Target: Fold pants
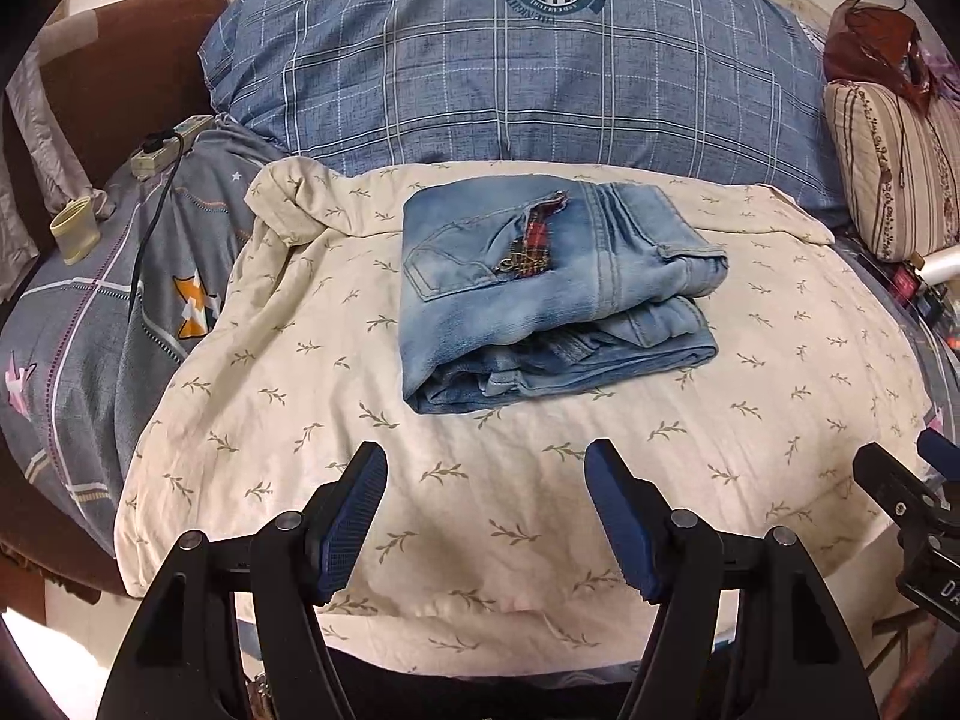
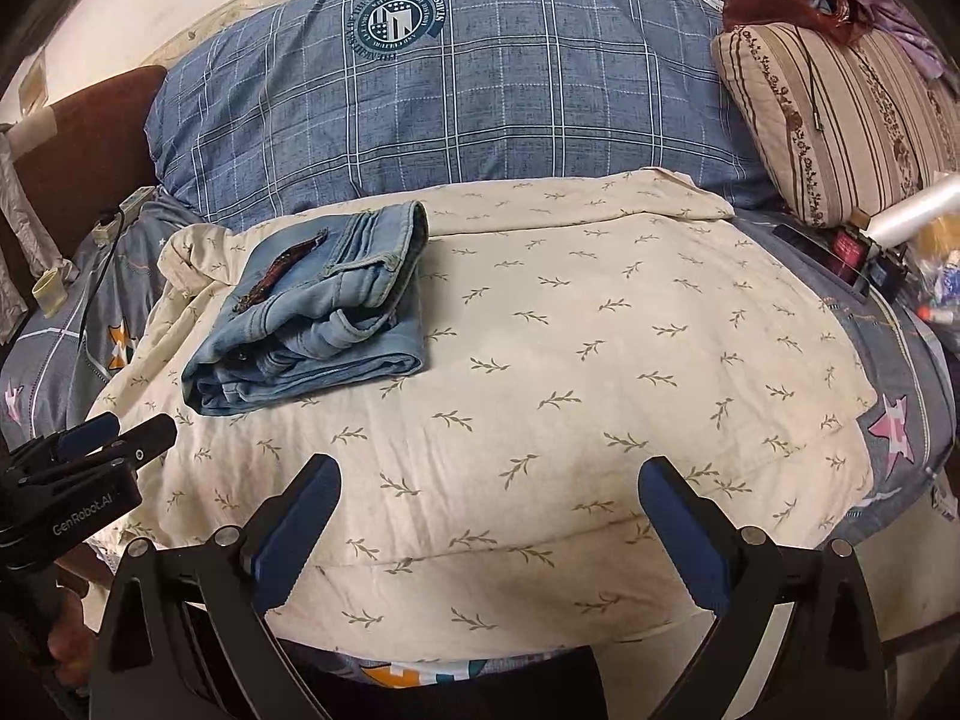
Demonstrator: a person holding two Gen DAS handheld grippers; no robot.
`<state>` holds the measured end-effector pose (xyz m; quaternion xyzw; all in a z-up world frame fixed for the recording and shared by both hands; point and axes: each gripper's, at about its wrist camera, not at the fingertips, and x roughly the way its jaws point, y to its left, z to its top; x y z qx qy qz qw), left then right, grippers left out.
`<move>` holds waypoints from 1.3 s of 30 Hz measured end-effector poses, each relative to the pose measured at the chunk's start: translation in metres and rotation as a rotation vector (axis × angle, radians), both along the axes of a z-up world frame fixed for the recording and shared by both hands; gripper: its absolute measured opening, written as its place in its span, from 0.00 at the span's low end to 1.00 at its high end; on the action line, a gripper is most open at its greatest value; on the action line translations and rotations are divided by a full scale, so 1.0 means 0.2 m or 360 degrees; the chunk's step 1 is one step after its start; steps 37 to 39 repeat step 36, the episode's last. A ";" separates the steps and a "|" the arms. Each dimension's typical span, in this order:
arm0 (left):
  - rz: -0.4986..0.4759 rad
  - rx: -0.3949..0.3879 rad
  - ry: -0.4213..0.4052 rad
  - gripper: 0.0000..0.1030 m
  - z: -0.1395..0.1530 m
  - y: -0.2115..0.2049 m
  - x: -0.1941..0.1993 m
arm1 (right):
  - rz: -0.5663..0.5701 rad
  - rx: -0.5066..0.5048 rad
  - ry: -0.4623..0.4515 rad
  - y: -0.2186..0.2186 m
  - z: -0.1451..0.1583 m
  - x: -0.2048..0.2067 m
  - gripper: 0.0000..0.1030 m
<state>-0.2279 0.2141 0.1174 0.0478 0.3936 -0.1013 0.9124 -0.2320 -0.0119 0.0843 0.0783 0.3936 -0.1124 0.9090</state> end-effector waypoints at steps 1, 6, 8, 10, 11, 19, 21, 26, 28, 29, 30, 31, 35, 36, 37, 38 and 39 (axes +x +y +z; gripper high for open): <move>-0.0003 0.0000 -0.0006 0.66 0.00 0.00 -0.01 | -0.0004 0.0001 -0.0001 0.00 0.00 0.00 0.97; -0.0026 0.0002 -0.0010 0.66 0.01 -0.02 -0.04 | -0.0013 0.0005 0.0005 -0.01 -0.01 -0.01 0.97; -0.0037 0.0003 -0.0011 0.66 0.01 -0.02 -0.05 | -0.0014 0.0004 0.0007 -0.01 -0.01 -0.01 0.97; -0.0047 -0.0004 -0.0007 0.66 0.01 -0.03 -0.06 | -0.0015 0.0002 0.0010 -0.01 -0.01 -0.01 0.97; -0.0054 -0.0009 -0.0001 0.66 0.01 -0.03 -0.06 | -0.0016 0.0002 0.0011 -0.01 -0.01 -0.01 0.97; -0.0081 -0.0006 0.0005 0.66 0.01 -0.06 -0.08 | -0.0029 0.0004 0.0022 -0.02 -0.02 -0.01 0.97; -0.0084 -0.0020 -0.0006 0.67 0.02 -0.06 -0.09 | -0.0031 0.0002 0.0025 -0.02 -0.02 -0.01 0.97; -0.0095 -0.0045 -0.0034 0.67 0.03 -0.07 -0.13 | -0.0034 0.0002 0.0041 -0.03 -0.03 -0.01 0.97; -0.0097 -0.0047 -0.0039 0.67 0.04 -0.07 -0.14 | -0.0036 -0.0002 0.0045 -0.03 -0.03 0.00 0.97; -0.0101 -0.0041 -0.0038 0.67 0.04 -0.07 -0.14 | -0.0037 -0.0003 0.0046 -0.03 -0.03 0.00 0.97; -0.0101 -0.0040 -0.0032 0.67 0.04 -0.07 -0.14 | -0.0039 -0.0004 0.0046 -0.03 -0.03 0.00 0.97; -0.0098 -0.0038 -0.0021 0.67 0.04 -0.08 -0.14 | -0.0040 -0.0007 0.0045 -0.03 -0.03 0.00 0.97; -0.0091 -0.0040 0.0014 0.67 0.03 -0.08 -0.12 | -0.0039 -0.0023 0.0047 -0.04 -0.03 0.01 0.97; -0.0085 -0.0038 0.0017 0.67 0.03 -0.08 -0.12 | -0.0037 -0.0029 0.0049 -0.04 -0.03 0.01 0.98; -0.0085 -0.0038 0.0017 0.67 0.03 -0.08 -0.12 | -0.0037 -0.0029 0.0049 -0.04 -0.03 0.01 0.98; -0.0085 -0.0038 0.0017 0.67 0.03 -0.08 -0.12 | -0.0037 -0.0029 0.0049 -0.04 -0.03 0.01 0.98; -0.0085 -0.0038 0.0017 0.67 0.03 -0.08 -0.12 | -0.0037 -0.0029 0.0049 -0.04 -0.03 0.01 0.98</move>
